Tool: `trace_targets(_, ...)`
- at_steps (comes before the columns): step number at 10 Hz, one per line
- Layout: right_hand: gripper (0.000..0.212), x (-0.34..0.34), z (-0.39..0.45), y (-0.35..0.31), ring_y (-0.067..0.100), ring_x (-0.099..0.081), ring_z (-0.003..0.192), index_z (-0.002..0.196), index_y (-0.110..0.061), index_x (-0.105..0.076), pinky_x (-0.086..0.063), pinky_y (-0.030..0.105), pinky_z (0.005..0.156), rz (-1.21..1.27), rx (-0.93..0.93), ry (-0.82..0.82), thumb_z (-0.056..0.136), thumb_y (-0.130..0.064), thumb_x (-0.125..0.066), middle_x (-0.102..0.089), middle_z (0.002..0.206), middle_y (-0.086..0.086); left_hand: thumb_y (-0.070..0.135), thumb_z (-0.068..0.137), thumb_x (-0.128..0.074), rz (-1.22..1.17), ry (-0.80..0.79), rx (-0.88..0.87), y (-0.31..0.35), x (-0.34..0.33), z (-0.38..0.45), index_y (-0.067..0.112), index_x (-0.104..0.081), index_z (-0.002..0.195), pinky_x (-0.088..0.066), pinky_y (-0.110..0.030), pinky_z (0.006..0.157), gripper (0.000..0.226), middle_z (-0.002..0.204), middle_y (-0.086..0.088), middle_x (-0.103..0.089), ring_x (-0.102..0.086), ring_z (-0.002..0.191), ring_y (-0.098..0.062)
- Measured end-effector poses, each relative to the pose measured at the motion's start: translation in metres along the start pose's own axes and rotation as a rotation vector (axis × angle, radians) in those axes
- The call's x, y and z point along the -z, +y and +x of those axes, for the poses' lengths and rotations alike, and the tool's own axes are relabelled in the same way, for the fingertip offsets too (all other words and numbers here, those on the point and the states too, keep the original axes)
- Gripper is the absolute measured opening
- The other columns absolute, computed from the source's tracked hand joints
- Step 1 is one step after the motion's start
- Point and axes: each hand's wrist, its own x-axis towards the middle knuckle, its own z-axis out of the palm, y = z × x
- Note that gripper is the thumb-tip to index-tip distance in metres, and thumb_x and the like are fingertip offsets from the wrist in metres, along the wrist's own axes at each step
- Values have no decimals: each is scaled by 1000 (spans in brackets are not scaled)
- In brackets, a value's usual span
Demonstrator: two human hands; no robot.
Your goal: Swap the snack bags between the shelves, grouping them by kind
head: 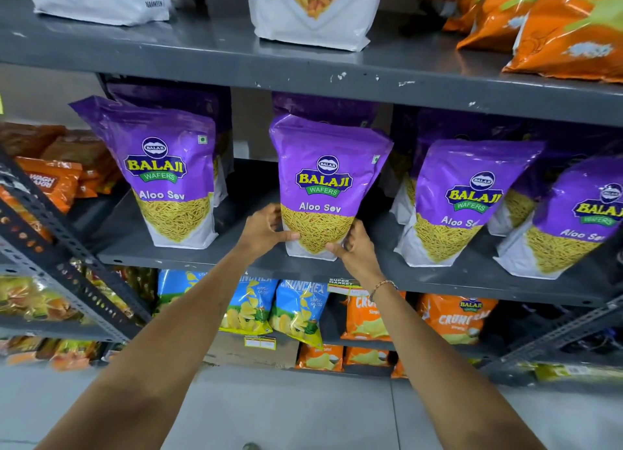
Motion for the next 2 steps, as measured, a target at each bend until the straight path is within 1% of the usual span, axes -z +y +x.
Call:
trace_targets(1, 67, 0, 2, -1, 17, -54, 124, 134, -19, -36, -44, 50, 108, -51, -39, -47, 79, -15, -74, -56, 129, -2, 12, 64, -84, -9, -28, 8, -2, 2, 0, 10, -51, 125, -48, -36, 100, 69, 126, -10, -63, -60, 108, -16)
trace_targets(2, 82, -9, -13, -9, 14, -43, 134, 144, -21, -25, -39, 42, 112, -13, -24, 7, 78, -18, -73, -44, 143, -3, 18, 67, -82, -38, -79, 8, -1, 1, -8, 15, -40, 137, -37, -38, 111, 81, 140, -6, -52, -49, 125, -14)
